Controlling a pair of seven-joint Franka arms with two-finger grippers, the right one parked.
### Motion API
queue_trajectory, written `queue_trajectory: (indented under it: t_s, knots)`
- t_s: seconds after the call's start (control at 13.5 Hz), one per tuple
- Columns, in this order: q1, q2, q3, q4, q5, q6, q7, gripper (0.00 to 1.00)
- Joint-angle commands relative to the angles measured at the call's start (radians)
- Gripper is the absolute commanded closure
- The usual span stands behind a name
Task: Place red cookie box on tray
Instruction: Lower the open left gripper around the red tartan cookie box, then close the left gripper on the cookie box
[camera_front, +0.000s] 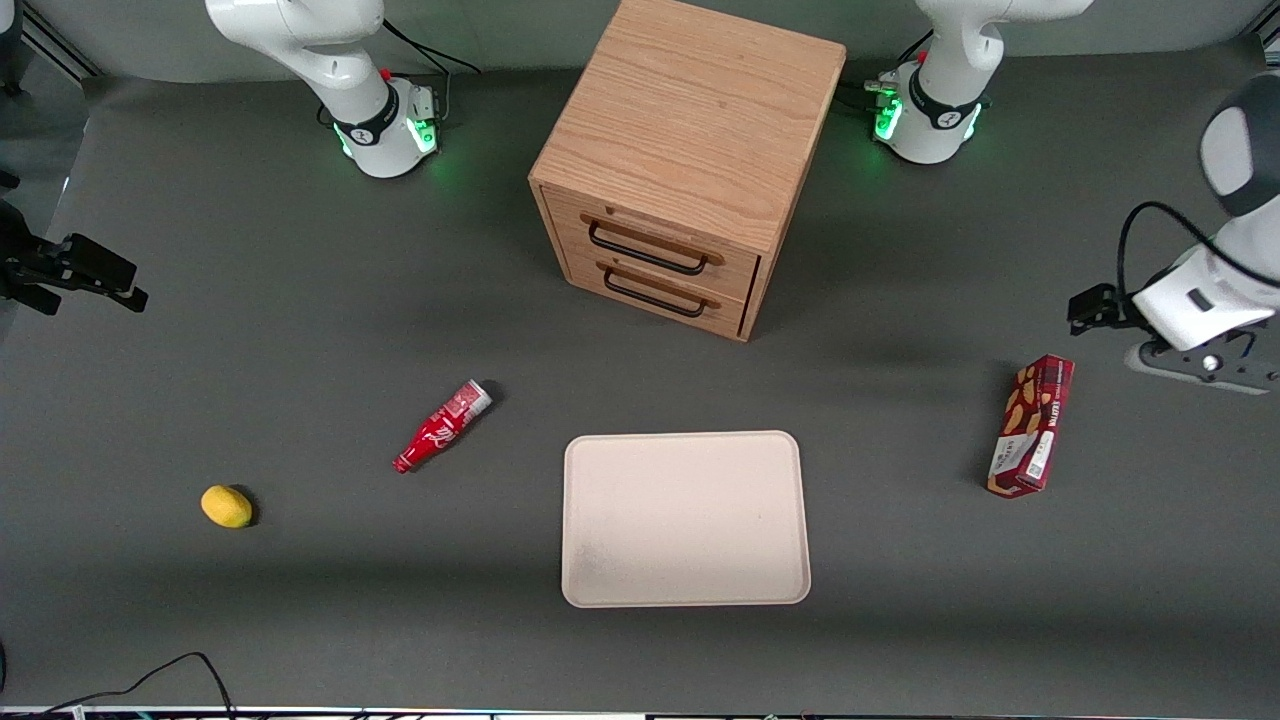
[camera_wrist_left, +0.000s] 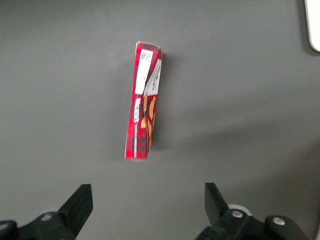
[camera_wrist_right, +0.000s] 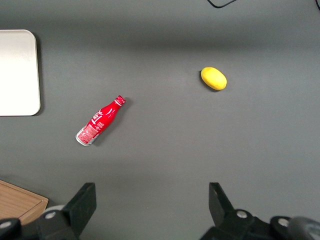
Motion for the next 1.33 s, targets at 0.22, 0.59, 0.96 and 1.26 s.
queue_trajectory:
  t_s: [0.22, 0.59, 0.96, 1.26]
  knots:
    - [0.016, 0.103, 0.033, -0.15, -0.005, 0.359, 0.193, 0.0]
    - [0.037, 0.261, 0.037, -0.153, -0.112, 0.543, 0.259, 0.0]
    - [0.032, 0.349, 0.033, -0.179, -0.183, 0.683, 0.274, 0.0]
    - [0.028, 0.35, 0.03, -0.181, -0.204, 0.683, 0.276, 0.16]
